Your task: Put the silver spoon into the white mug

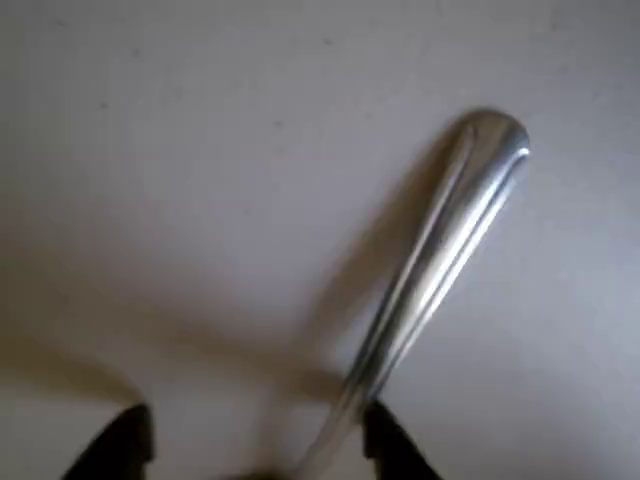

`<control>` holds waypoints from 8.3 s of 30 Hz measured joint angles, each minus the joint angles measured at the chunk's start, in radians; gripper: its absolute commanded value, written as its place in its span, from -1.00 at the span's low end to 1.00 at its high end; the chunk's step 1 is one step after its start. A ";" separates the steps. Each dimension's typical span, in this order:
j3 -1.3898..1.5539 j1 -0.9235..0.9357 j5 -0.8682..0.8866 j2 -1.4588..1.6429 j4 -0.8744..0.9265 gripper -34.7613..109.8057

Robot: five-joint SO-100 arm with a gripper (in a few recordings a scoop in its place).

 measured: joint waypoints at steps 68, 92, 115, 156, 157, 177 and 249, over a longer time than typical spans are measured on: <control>-0.512 -0.052 -0.236 -0.278 0.247 -0.54; -0.499 -0.029 -0.261 -0.114 0.247 -0.54; -0.051 -0.301 -0.265 0.581 0.258 -0.54; 0.140 -0.540 -0.284 0.446 0.091 -0.50; 0.140 -0.543 -0.284 0.445 0.091 -0.49; 0.140 -0.531 -0.360 0.445 0.091 -0.30; -0.051 -0.472 -0.563 0.407 0.224 -0.14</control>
